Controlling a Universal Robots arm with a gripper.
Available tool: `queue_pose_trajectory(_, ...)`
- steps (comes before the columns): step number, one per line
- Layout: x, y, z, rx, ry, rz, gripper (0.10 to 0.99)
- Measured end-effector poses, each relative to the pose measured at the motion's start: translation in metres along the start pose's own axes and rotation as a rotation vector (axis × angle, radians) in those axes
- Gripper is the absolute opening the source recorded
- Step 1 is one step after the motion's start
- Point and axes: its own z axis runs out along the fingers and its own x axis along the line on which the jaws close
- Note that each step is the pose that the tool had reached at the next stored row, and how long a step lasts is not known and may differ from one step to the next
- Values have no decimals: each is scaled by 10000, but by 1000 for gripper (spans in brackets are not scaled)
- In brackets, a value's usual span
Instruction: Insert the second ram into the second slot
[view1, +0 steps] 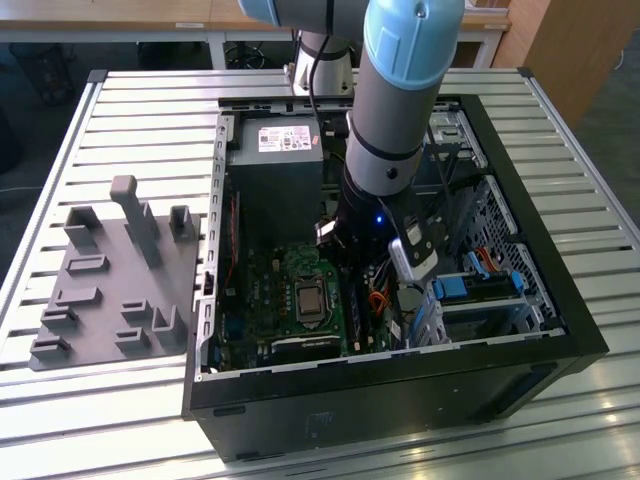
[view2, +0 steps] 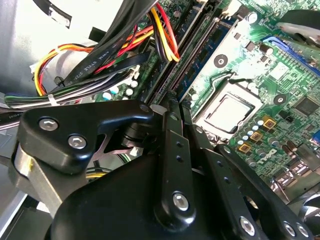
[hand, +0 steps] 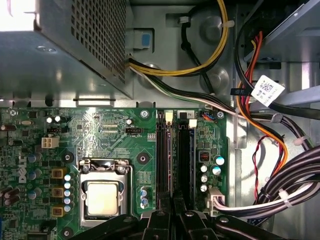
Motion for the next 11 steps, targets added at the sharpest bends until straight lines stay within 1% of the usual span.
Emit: queue_pose_trajectory(11,8,1,6,-2,-1,1,137)
